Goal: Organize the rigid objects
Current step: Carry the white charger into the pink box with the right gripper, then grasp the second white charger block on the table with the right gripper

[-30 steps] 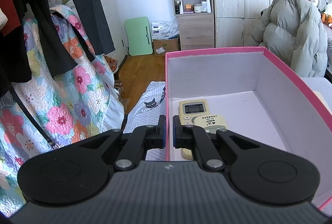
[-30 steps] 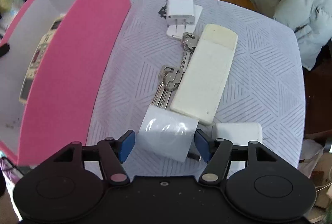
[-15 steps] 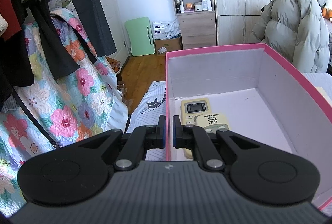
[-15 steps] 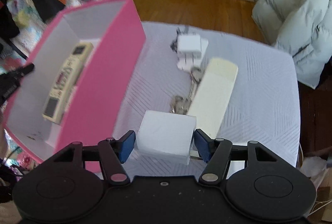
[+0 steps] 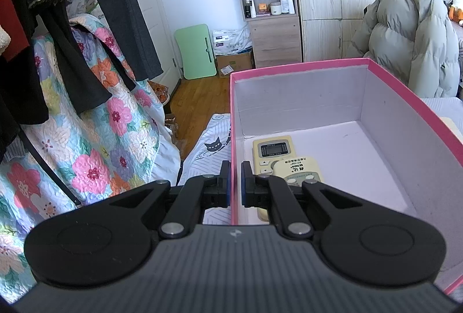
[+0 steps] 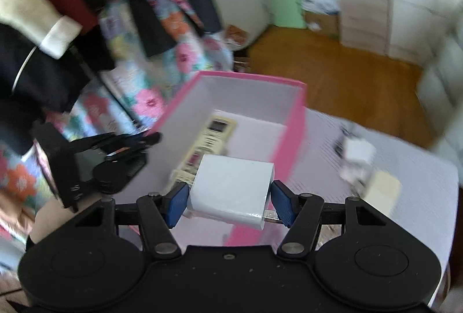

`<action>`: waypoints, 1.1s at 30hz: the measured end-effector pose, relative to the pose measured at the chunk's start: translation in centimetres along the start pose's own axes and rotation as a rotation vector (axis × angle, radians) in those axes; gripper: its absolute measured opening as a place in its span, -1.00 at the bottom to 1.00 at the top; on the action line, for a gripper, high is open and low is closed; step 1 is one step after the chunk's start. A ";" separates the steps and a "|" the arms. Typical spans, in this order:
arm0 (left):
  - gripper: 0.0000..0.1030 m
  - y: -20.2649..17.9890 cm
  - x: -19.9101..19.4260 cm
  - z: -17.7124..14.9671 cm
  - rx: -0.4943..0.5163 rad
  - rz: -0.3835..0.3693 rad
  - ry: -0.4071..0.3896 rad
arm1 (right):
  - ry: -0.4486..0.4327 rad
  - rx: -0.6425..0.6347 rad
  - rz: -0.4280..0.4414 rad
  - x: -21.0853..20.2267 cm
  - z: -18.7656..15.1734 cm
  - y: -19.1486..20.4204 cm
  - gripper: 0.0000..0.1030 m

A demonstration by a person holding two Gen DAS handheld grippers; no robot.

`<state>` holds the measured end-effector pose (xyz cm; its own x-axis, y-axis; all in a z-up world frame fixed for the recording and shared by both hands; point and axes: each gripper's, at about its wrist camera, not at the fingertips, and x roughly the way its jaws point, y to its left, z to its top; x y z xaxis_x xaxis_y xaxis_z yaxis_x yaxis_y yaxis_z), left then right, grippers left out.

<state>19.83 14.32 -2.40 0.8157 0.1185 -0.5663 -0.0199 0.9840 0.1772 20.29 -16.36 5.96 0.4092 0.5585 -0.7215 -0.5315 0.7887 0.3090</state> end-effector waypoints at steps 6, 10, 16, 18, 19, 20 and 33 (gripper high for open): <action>-0.90 -0.2 0.0 0.0 0.004 0.000 -0.001 | 0.156 -0.283 -0.069 5.8 2.0 6.7 0.31; -0.90 -0.2 0.0 0.0 0.009 0.005 -0.002 | 0.252 -0.374 -0.079 10.3 2.5 7.8 0.31; -0.90 -0.4 0.0 0.1 0.018 0.007 0.000 | 0.367 -0.456 -0.076 15.4 1.8 7.8 0.30; -0.90 -0.5 0.0 0.0 0.028 0.011 0.001 | 0.379 -0.462 -0.105 16.3 1.6 7.8 0.31; -0.90 -0.5 0.0 0.0 0.029 0.012 0.001 | 0.379 -0.462 -0.123 16.6 1.5 7.6 0.31; -0.90 -0.5 0.0 0.0 0.028 0.013 0.002 | 0.376 -0.450 -0.133 16.8 1.5 7.4 0.32; -0.90 -0.2 -0.1 0.1 0.020 0.007 0.002 | 0.143 -0.220 -0.001 8.8 3.4 3.3 0.32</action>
<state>19.81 14.10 -2.33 0.8141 0.1254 -0.5670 -0.0140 0.9804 0.1967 24.66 -7.96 2.75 0.3091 0.5037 -0.8067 -0.6860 0.7056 0.1777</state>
